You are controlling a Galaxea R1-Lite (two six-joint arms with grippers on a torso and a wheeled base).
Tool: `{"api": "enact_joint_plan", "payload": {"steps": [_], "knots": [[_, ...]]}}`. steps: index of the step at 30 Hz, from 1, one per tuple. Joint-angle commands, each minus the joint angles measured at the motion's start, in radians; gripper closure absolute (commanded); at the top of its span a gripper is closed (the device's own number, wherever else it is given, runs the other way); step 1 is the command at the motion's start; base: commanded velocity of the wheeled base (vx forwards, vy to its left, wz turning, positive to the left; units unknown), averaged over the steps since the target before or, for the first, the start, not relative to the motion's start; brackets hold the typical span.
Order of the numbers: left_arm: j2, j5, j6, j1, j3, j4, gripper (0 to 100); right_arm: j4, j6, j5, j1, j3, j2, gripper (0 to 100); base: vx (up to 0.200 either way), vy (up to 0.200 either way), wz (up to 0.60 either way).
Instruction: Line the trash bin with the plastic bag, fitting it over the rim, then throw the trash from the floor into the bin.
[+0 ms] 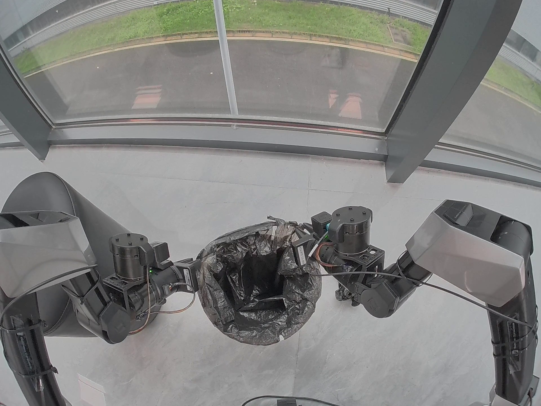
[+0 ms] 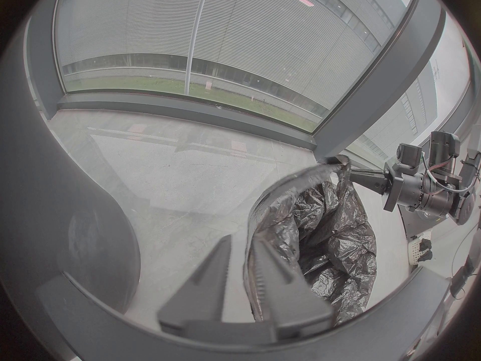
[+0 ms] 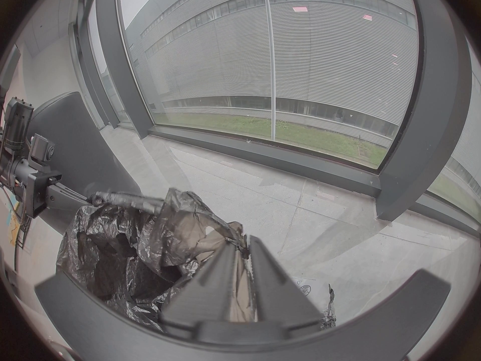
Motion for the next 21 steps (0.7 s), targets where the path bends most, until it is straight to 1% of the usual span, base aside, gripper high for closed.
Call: {"api": "enact_joint_plan", "payload": {"steps": [1,13,19,21], "knots": [[0.002,0.001,-0.001,0.000,0.001,-0.005,0,-0.005,-0.001,0.002,-0.001,-0.002,0.001,0,0.000,0.000,0.00],[0.020,-0.005,-0.001,0.002,-0.018,-0.019,0,-0.002,0.001,0.000,-0.005,-0.018,0.008,0,0.000,0.000,0.00],[0.042,-0.003,-0.003,0.016,-0.016,-0.021,0,-0.010,0.003,-0.006,-0.019,-0.036,0.041,0,0.000,0.000,0.00],[0.065,0.001,-0.007,0.032,-0.015,-0.048,0,-0.013,0.010,-0.011,-0.021,-0.031,0.042,0,0.000,0.000,0.00]]}}
